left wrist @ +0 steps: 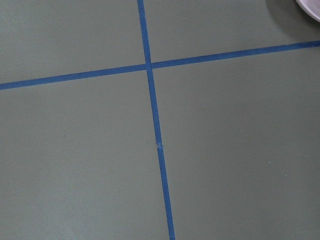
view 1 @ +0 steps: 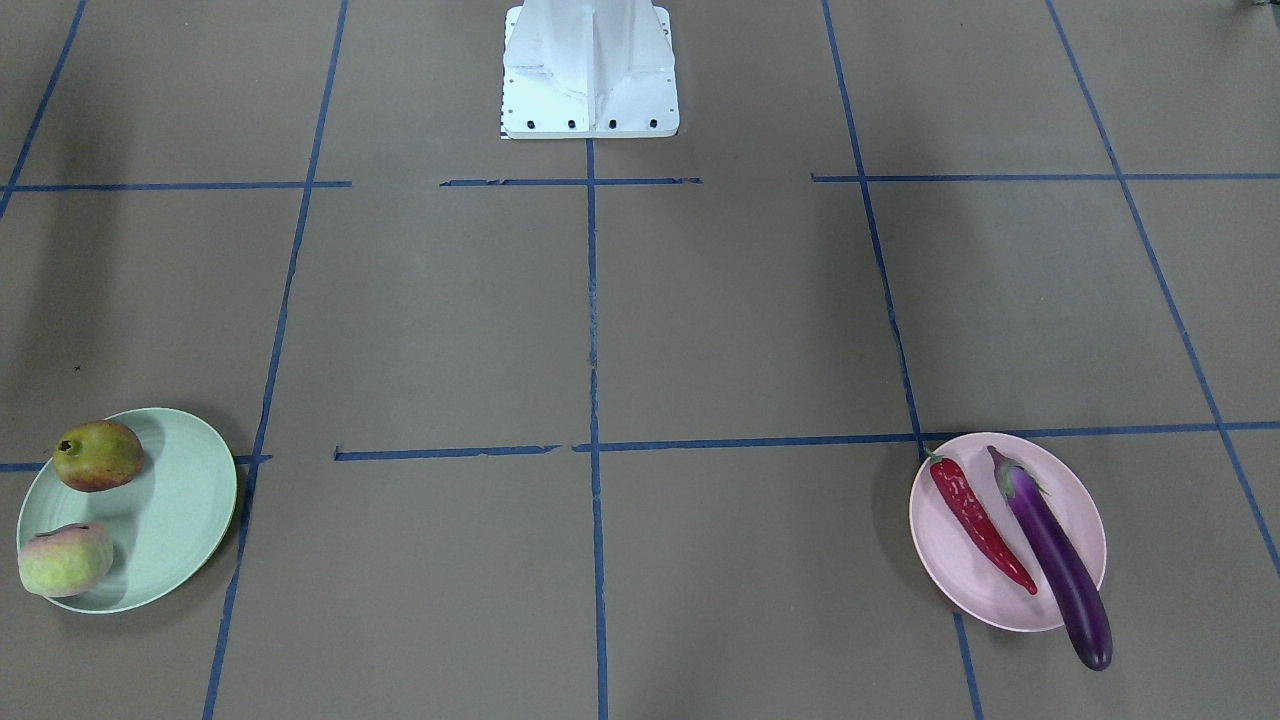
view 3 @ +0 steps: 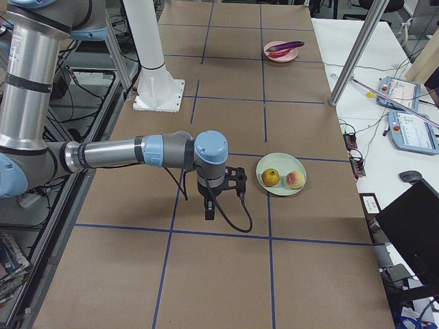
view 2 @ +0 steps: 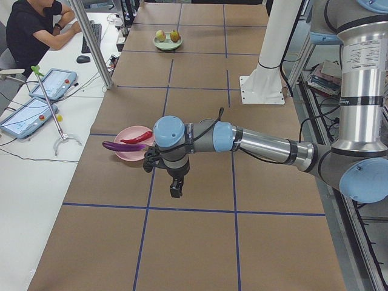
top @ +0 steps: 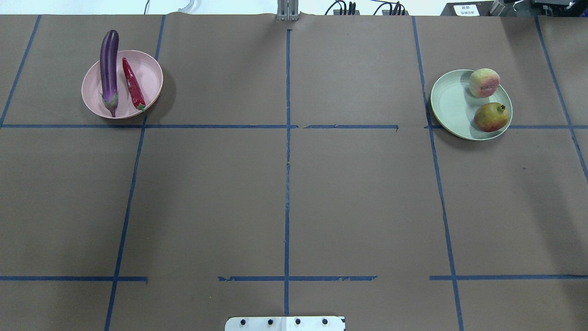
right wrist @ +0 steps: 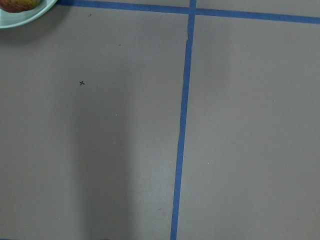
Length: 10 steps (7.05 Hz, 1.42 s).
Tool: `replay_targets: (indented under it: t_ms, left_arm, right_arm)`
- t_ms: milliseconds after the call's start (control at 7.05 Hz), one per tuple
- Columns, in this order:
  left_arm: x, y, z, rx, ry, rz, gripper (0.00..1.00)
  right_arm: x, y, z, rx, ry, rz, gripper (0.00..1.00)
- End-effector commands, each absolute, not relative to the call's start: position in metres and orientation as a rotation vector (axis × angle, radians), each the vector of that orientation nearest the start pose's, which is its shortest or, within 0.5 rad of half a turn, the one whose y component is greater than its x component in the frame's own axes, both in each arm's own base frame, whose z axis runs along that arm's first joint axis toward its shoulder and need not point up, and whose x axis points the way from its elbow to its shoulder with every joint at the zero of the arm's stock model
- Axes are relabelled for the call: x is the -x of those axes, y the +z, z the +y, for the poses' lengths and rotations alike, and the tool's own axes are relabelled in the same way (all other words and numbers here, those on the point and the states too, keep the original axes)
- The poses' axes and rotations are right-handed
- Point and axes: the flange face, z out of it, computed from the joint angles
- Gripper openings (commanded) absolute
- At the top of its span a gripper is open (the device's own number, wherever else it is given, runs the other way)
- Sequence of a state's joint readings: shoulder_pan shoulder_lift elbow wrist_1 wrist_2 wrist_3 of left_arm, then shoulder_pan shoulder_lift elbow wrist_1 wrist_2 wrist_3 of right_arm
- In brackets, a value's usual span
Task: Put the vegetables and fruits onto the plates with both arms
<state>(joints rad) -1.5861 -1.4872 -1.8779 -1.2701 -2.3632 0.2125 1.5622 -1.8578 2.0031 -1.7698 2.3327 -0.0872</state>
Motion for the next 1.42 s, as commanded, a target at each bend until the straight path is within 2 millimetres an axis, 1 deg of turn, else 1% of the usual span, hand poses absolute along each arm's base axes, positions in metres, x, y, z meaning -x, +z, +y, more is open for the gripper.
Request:
replay_targets:
  t_ms: [0, 142, 284, 426, 568, 709, 851, 993, 1135, 1277]
  left_arm:
    - [0.069, 0.577, -0.433, -0.020, 0.165, 0.789, 1.00]
    - [0.067, 0.572, -0.435, -0.027, 0.173, 0.788, 1.00]
    - [0.056, 0.574, -0.436, -0.007, 0.191, 0.786, 1.00]
    - [0.056, 0.583, -0.427, 0.014, 0.184, 0.788, 1.00]
    - [0.055, 0.591, -0.418, 0.033, 0.180, 0.790, 1.00]
    - [0.055, 0.598, -0.419, 0.046, 0.176, 0.783, 1.00]
    - [0.056, 0.587, -0.420, 0.023, 0.185, 0.775, 1.00]
    - [0.057, 0.590, -0.418, 0.030, 0.182, 0.768, 1.00]
    - [0.059, 0.595, -0.417, 0.037, 0.182, 0.744, 1.00]
    - [0.059, 0.595, -0.417, 0.039, 0.182, 0.744, 1.00]
  right_arm:
    - [-0.061, 0.596, -0.360, 0.033, -0.069, -0.767, 1.00]
    - [-0.061, 0.595, -0.364, 0.030, -0.065, -0.762, 1.00]
    - [-0.061, 0.595, -0.364, 0.025, -0.075, -0.763, 1.00]
    - [-0.061, 0.594, -0.364, 0.022, -0.078, -0.762, 1.00]
    - [-0.061, 0.603, -0.365, 0.040, -0.070, -0.755, 1.00]
    - [-0.060, 0.596, -0.387, -0.002, -0.080, -0.754, 1.00]
    - [-0.060, 0.602, -0.390, 0.006, -0.076, -0.755, 1.00]
    - [-0.059, 0.611, -0.391, 0.023, -0.068, -0.763, 1.00]
    - [-0.059, 0.598, -0.392, -0.003, -0.081, -0.780, 1.00]
    - [-0.058, 0.596, -0.392, -0.004, -0.078, -0.781, 1.00]
